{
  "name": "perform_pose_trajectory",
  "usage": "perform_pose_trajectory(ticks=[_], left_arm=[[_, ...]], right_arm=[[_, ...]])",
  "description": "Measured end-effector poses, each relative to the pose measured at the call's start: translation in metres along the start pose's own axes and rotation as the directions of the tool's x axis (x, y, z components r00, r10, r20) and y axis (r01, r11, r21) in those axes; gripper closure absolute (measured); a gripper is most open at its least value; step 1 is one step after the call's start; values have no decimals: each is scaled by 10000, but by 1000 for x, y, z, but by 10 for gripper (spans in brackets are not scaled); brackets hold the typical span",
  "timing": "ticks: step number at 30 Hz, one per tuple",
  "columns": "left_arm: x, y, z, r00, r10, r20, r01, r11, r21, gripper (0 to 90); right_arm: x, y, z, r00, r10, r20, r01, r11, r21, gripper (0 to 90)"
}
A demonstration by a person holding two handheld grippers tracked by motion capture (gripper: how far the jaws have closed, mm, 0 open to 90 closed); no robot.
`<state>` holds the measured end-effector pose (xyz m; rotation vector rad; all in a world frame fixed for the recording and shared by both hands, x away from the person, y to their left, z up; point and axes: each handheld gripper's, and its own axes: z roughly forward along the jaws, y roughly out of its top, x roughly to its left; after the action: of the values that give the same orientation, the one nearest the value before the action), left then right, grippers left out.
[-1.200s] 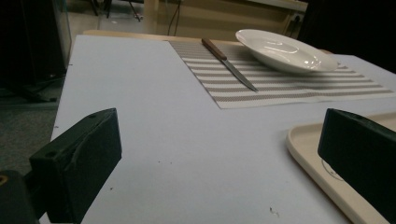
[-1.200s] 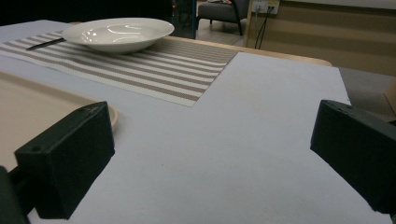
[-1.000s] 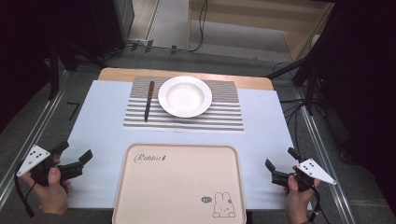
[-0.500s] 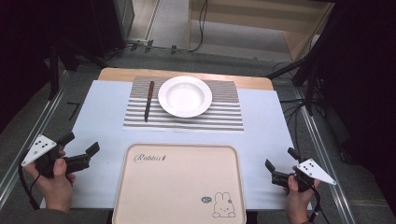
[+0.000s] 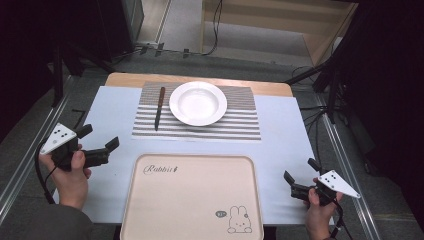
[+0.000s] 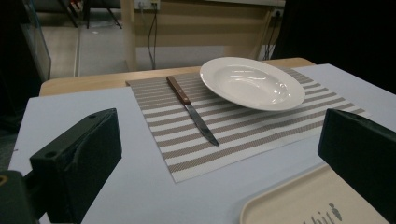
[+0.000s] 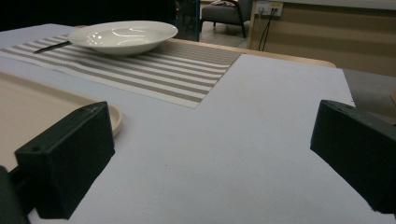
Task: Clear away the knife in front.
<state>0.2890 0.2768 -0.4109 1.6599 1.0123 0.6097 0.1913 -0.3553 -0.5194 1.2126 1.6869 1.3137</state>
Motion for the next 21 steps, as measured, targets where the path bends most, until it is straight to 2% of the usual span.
perform_pose_trajectory(ticks=[9, 21], left_arm=[[-3, 16, 22, 9996, 216, 198, -220, 9995, 209, 0], [-2, 31, 49, 9991, 403, 157, -411, 9975, 566, 0]], right_arm=[[1, 0, 0, 10000, -14, 10, 14, 10000, 44, 0], [1, 0, 1, 9999, -119, 27, 119, 9999, 122, 0]])
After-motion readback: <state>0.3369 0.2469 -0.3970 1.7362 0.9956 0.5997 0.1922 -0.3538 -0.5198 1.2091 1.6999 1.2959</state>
